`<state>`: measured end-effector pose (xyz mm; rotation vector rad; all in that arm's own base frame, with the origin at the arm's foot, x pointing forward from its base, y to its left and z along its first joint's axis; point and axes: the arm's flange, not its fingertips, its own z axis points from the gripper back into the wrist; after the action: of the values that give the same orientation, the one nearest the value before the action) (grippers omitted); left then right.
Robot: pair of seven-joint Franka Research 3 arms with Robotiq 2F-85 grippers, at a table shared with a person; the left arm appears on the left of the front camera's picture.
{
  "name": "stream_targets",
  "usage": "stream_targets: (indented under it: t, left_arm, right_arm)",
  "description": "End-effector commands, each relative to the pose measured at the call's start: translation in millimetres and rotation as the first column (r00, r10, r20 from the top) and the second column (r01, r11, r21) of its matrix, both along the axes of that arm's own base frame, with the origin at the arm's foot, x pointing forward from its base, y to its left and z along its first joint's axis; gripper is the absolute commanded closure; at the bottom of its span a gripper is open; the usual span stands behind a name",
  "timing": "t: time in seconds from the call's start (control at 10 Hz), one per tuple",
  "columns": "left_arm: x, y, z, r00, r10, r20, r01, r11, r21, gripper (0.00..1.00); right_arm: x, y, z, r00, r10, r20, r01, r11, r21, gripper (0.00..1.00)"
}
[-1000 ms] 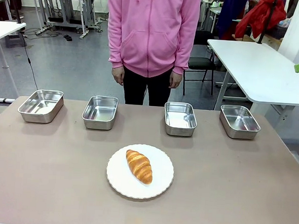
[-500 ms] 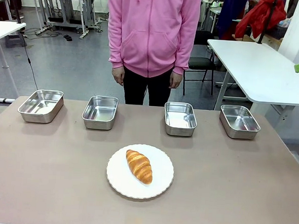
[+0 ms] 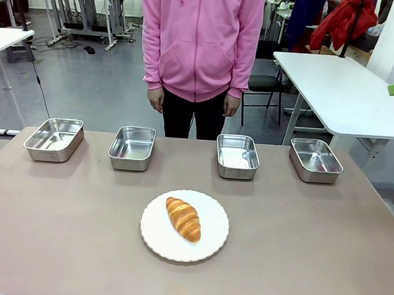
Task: Place the bread in the container.
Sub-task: Place the Butter Roll into the Airtight Container indicated by the human.
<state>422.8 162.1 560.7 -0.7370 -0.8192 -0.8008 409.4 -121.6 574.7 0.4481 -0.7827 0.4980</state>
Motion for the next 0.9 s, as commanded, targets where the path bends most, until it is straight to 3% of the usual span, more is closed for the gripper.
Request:
stream_targets:
  t: [0.0,0.8]
  left_arm:
    - [-0.2,0.2,-0.1,1.000,-0.004,0.006,0.004,1.000,0.001,0.00]
    - [-0.2,0.2,-0.1,1.000,-0.004,0.006,0.004,1.000,0.001,0.00]
  right_arm:
    - [1.5,0.4,0.9,1.000,0.011,0.017,-0.011,1.000,0.018,0.00]
    - [1.5,0.4,0.9,1.000,0.011,0.017,-0.011,1.000,0.018,0.00]
